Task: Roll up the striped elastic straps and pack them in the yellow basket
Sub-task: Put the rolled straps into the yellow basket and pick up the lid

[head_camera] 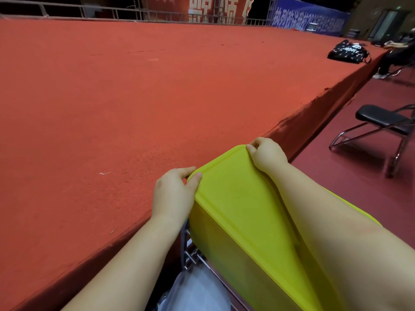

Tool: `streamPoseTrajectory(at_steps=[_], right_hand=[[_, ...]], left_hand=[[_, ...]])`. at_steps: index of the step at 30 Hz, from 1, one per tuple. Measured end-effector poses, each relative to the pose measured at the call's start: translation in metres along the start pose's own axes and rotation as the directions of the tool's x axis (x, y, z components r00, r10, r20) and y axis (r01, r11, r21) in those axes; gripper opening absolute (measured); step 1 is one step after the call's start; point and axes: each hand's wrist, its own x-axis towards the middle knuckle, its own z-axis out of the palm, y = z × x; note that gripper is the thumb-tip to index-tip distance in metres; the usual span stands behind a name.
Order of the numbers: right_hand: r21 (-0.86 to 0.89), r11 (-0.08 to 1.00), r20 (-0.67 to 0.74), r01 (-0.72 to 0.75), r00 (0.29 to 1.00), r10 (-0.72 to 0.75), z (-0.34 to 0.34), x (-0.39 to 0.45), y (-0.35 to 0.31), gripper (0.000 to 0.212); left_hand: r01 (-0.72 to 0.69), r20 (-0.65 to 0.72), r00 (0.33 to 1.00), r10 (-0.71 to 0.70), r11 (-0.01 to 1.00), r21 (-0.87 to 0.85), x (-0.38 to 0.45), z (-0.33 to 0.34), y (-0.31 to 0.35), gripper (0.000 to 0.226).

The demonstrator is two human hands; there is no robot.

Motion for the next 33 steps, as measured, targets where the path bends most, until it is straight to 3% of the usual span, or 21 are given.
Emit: streamPoseTrajectory(at_steps=[10, 15, 18, 22, 25, 33], right_hand=[[-0.063, 0.994, 0.086, 0.09, 0.993, -0.085, 0.01, 0.009, -0.005, 0.037], [-0.03, 0.992, 0.083, 0.127, 0.989, -0.124, 0.013, 0.01, 0.0, 0.038], [0.0, 0.994, 0.031, 0.11, 0.993, -0.11, 0.006, 0.01, 0.001, 0.039], [-0.125, 0.988, -0.03, 0.092, 0.995, -0.097, -0.005, 0.011, -0.002, 0.044], [-0.195, 0.976, 0.009, 0.099, 0.995, -0.099, -0.004, 0.012, -0.004, 0.048], [-0.166, 0.981, 0.088, 0.1, 0.992, -0.086, -0.005, 0.022, -0.006, 0.045]], left_hand=[[0.075, 0.017, 0.997, -0.073, 0.994, -0.081, 0.001, 0.007, -0.011, 0.024], [0.018, 0.021, 1.0, -0.018, 1.0, -0.025, 0.004, 0.008, -0.009, 0.024], [-0.02, -0.02, 1.0, 0.019, 0.998, -0.064, 0.0, 0.011, -0.014, 0.023], [-0.031, -0.07, 0.997, 0.02, 0.988, -0.151, -0.004, 0.016, -0.018, 0.022], [-0.046, -0.099, 0.995, 0.032, 0.989, -0.142, -0.002, 0.017, -0.017, 0.019], [-0.044, -0.095, 0.995, 0.035, 0.994, -0.102, 0.006, 0.014, -0.012, 0.015]])
